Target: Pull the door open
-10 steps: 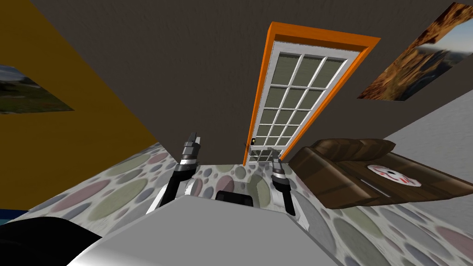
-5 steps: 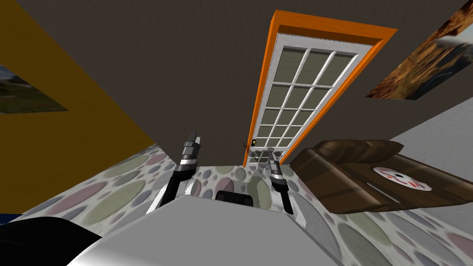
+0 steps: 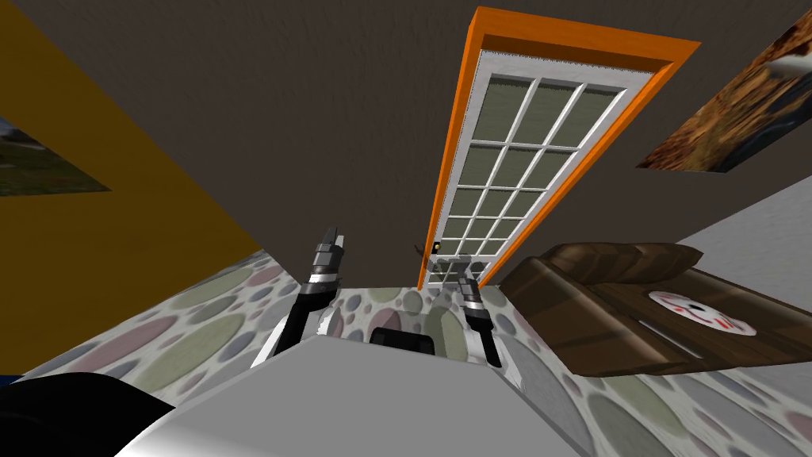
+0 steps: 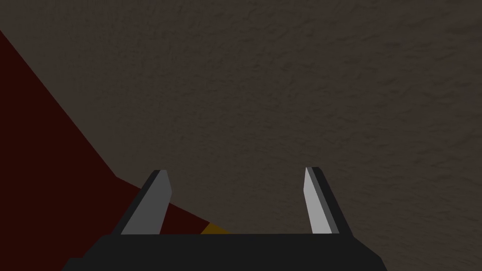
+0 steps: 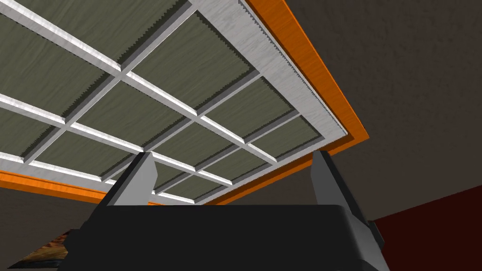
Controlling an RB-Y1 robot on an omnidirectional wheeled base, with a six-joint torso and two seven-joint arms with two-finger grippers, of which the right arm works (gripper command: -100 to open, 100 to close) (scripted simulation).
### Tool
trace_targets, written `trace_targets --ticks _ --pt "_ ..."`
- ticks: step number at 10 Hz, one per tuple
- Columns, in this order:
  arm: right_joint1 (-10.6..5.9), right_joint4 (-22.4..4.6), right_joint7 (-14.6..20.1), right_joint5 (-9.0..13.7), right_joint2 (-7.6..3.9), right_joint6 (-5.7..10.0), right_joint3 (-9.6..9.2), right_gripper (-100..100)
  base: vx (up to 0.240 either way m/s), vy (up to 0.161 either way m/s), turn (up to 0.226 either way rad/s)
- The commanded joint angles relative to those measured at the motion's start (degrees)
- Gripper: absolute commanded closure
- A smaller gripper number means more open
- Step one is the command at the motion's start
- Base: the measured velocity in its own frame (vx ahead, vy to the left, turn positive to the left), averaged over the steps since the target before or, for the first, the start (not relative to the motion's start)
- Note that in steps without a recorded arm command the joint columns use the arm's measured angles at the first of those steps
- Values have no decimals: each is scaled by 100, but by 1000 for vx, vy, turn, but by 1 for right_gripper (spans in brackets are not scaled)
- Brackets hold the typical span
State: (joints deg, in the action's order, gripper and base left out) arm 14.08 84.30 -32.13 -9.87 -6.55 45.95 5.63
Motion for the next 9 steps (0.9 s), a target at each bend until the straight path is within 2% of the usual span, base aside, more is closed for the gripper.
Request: trace_targets --ticks 1,3,4,9 --pt "-69 -257 -185 -69 -32 45 30 -100 52 3 5" --pt "-187 -617 -496 -189 -74 123 73 -100 87 8 7" --pt "-187 -662 -496 -189 -74 123 73 -100 76 3 1" --pt "-471 -1637 -1247 -477 -166 310 178 -100 79 -2 6"
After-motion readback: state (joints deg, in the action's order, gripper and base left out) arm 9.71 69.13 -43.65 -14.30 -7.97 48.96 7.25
